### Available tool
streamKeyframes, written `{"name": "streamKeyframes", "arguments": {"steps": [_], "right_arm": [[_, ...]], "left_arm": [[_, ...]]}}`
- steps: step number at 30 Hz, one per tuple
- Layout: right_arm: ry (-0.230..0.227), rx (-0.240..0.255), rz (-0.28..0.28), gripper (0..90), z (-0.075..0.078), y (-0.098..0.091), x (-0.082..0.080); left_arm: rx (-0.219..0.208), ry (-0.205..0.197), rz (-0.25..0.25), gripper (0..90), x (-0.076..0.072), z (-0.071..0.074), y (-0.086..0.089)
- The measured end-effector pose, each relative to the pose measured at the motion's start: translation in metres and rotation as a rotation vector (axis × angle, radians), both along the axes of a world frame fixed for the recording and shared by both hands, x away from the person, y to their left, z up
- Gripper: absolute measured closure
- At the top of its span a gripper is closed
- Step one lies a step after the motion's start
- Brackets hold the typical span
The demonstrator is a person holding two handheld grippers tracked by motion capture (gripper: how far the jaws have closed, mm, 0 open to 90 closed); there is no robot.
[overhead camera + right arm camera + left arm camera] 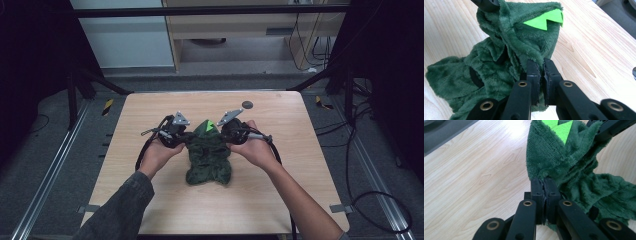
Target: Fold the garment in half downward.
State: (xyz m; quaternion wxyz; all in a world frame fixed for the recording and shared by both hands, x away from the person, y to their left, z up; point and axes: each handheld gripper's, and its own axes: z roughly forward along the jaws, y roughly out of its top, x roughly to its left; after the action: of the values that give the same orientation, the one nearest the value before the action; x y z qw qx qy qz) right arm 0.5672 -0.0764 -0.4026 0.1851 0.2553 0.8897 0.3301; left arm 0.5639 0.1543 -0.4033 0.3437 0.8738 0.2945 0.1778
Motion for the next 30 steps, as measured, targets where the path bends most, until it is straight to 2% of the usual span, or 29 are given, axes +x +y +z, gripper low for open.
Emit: {"name": "streamKeyframes", "arguments": {"steps": [13, 19, 30], "right_arm": [[-0.026, 0.015, 0.01, 84.3, -0.011, 0.002, -0.022], [-0.025, 0.032, 0.007, 83.7, -0.015, -0.001, -0.03], [-0.021, 0.028, 0.022, 82.1, -0.024, -0.001, -0.042]], "left_arm": [[-0.019, 0.0, -0.019, 87.8, -0.018, -0.012, 0.002], [-0.031, -0.003, -0.027, 87.8, -0.028, -0.017, 0.003], [-0.035, -0.002, -0.027, 87.2, -0.04, -0.03, 0.004]]}}
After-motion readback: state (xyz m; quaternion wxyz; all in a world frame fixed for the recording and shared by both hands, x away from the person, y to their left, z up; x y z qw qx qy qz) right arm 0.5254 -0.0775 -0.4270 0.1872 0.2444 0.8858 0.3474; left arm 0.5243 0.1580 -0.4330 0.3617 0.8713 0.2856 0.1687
